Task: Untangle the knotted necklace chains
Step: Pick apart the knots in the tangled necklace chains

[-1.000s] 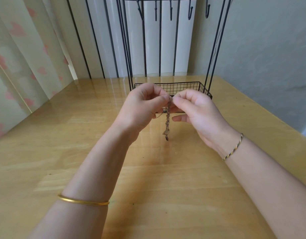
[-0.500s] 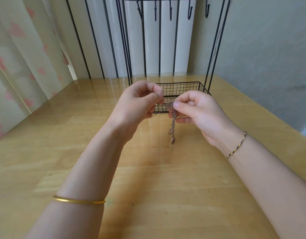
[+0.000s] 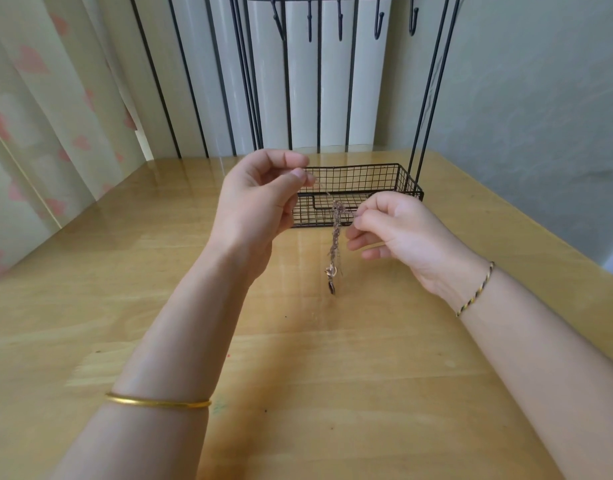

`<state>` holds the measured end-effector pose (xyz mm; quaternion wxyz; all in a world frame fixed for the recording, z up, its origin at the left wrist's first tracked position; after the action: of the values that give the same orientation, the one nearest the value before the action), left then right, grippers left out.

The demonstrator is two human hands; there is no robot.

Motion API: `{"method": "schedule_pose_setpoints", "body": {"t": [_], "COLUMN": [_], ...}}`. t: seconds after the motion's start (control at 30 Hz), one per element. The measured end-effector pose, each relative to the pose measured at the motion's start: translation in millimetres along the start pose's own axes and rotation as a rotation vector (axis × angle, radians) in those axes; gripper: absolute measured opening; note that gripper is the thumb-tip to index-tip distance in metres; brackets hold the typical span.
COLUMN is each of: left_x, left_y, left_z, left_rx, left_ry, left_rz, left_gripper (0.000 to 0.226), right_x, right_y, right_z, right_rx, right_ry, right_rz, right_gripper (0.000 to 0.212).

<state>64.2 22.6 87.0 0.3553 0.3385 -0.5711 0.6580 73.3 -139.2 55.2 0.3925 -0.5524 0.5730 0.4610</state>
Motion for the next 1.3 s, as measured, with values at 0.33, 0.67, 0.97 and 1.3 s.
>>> {"method": "schedule_pose_setpoints", "body": {"t": [0.33,0.67,0.97,1.3], "left_x": [-10.6,-3.3,-0.9,-2.3], "left_y": [5.1,9.4,9.2,8.7], "left_z": [8.4,21.9,24.5,23.3], "left_rx": [-0.222,-0.332,-0.334,-0.313], "left_ry": [-0.278,-0.309,-0.299,-0.238], "left_rz": [-0.1,-0.033,0.021,-0.009], "left_gripper": [0.022,0.001,0.008,0.011], "right_x": [-10.3,-18.3,-13.7,-16.9], "right_y": [2.1,9.7,8.5,9.6], "right_z": [-0.4,-4.2,8.4,2.8], "right_rx": [-0.099,0.025,-0.003,-0.008], "right_ry": [-0.322,-0.219,-0.113,-0.224], "right_rz": [-0.084,-0.185,-0.155,-0.159], "right_gripper": [0.011,0.015,0.014,0.008]}}
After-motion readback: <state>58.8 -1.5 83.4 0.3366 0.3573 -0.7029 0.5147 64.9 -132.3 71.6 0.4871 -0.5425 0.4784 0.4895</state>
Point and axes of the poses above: each hand's wrist, its own y-axis away from the middle knuckle, its own z-axis out of the palm, x = y × z, the point moved 6 cm from there along -y, towards the middle knuckle, and after that the axes turned 14 degrees about z, right-handed, at the moved point
